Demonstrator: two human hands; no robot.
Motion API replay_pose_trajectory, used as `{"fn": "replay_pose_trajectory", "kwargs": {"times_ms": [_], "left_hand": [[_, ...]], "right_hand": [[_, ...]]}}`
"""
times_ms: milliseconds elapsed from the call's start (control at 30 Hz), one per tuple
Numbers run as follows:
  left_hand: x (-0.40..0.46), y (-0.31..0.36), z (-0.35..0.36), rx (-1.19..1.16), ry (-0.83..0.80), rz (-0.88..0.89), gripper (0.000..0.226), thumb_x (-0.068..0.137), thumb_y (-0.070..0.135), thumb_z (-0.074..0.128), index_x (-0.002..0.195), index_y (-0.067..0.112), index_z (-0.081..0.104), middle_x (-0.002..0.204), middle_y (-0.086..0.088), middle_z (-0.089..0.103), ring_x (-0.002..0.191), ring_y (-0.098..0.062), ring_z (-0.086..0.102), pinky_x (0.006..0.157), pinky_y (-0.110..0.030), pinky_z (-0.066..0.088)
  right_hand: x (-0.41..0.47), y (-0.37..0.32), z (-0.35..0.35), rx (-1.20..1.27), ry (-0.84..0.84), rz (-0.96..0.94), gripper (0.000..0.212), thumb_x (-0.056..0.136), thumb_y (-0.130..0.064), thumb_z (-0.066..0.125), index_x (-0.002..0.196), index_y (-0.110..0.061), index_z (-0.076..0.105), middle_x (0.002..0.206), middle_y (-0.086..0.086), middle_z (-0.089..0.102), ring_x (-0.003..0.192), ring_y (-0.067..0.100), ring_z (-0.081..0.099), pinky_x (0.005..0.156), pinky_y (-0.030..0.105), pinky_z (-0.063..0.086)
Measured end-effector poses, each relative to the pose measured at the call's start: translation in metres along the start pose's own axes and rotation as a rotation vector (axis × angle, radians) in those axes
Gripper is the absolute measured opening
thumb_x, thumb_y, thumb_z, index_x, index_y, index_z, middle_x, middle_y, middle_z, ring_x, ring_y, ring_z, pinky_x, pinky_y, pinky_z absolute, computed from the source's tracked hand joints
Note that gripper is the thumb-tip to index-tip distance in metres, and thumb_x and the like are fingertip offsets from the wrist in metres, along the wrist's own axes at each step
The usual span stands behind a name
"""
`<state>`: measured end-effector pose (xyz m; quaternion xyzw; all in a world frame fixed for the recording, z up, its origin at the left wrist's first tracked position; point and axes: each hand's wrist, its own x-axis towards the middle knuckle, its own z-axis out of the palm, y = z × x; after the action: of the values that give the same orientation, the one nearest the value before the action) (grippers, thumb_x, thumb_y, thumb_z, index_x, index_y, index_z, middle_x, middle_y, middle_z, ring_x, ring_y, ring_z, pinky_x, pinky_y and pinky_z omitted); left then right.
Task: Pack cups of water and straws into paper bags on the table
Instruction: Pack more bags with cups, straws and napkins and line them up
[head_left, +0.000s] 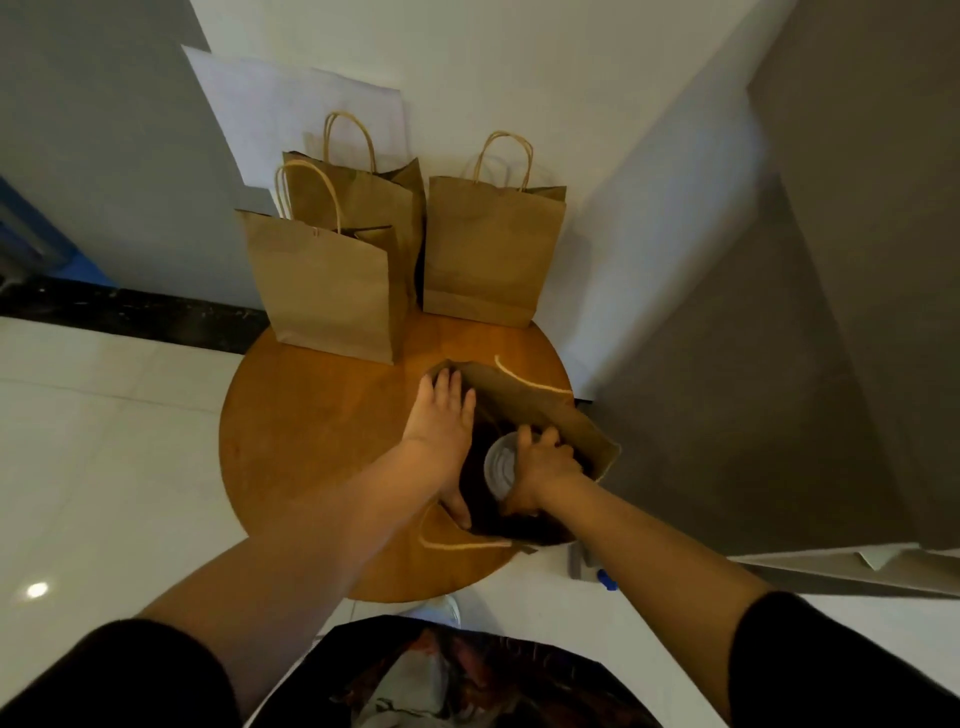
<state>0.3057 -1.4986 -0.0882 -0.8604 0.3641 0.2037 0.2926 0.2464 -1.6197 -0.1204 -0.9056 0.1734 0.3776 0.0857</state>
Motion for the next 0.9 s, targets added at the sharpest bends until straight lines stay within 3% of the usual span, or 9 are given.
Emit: {"fn": "replay_pose_trajectory", "kwargs": {"times_ms": [167,300,433,667,767,833,900], "left_hand": [[0.001,0.002,-0.004,0.028,-0.033,0.012,0.138,0.061,0.081,0.057,0.146,0.0,-0.016,0.153,-0.028,-0.011,0.141,-0.045,-0.009,0.115,-0.055,-0.002],[0.005,0.003,-0.008,0.011,-0.028,0.025,0.104,0.087,0.057,0.051,0.147,0.001,-0.012,0.154,-0.028,-0.009,0.141,-0.045,-0.01,0.115,-0.055,0.001],[0.005,-0.001,-0.012,0.01,-0.059,0.031,0.108,0.084,0.06,0.054,0.148,0.001,-0.012,0.154,-0.027,-0.01,0.141,-0.045,-0.011,0.115,-0.055,0.0],[0.001,-0.003,-0.022,-0.043,-0.027,0.067,0.126,0.071,0.071,0.061,0.148,0.002,-0.012,0.155,-0.024,-0.01,0.142,-0.041,-0.01,0.116,-0.053,-0.001],[-0.006,-0.004,-0.03,-0.2,0.008,0.078,0.105,0.083,0.059,0.057,0.149,0.005,-0.004,0.157,-0.018,0.0,0.145,-0.035,0.0,0.117,-0.046,0.005],[-0.012,-0.004,-0.039,-0.29,0.045,0.105,0.08,0.091,0.049,0.05,0.148,0.007,0.015,0.153,-0.017,0.023,0.14,-0.033,0.022,0.114,-0.042,0.023],[-0.02,0.001,-0.049,-0.38,0.079,0.131,0.048,0.095,0.04,0.045,0.134,0.012,0.04,0.132,-0.011,0.051,0.118,-0.027,0.049,0.095,-0.038,0.041]], "right_hand": [[0.022,-0.007,0.017,-0.143,-0.029,0.019,0.101,0.083,-0.04,0.064,0.148,-0.015,-0.01,0.147,0.027,0.015,0.133,0.043,0.03,0.106,0.049,0.035],[0.036,-0.012,0.029,-0.264,-0.08,0.025,0.094,0.088,-0.039,0.057,0.149,-0.012,-0.009,0.151,0.026,0.014,0.137,0.042,0.024,0.109,0.049,0.03],[0.045,-0.013,0.031,-0.325,-0.074,-0.019,0.091,0.09,-0.037,0.056,0.148,-0.01,-0.009,0.151,0.025,0.014,0.138,0.041,0.023,0.111,0.047,0.028],[0.037,-0.007,0.016,-0.161,-0.112,0.005,0.089,0.091,-0.037,0.055,0.15,-0.017,-0.009,0.152,0.024,0.007,0.136,0.041,0.027,0.108,0.048,0.03],[0.021,-0.003,0.003,-0.075,-0.052,-0.043,0.071,0.094,-0.038,0.049,0.149,-0.017,0.01,0.148,0.02,0.024,0.132,0.038,0.035,0.104,0.047,0.035],[0.005,0.001,-0.008,-0.011,0.025,-0.124,0.05,0.094,-0.036,0.049,0.138,-0.017,0.037,0.136,0.014,0.046,0.122,0.033,0.048,0.096,0.045,0.042],[-0.016,0.009,-0.019,0.095,0.107,-0.206,0.032,0.093,-0.032,0.049,0.122,-0.019,0.052,0.119,0.009,0.06,0.106,0.029,0.057,0.081,0.039,0.047]]}}
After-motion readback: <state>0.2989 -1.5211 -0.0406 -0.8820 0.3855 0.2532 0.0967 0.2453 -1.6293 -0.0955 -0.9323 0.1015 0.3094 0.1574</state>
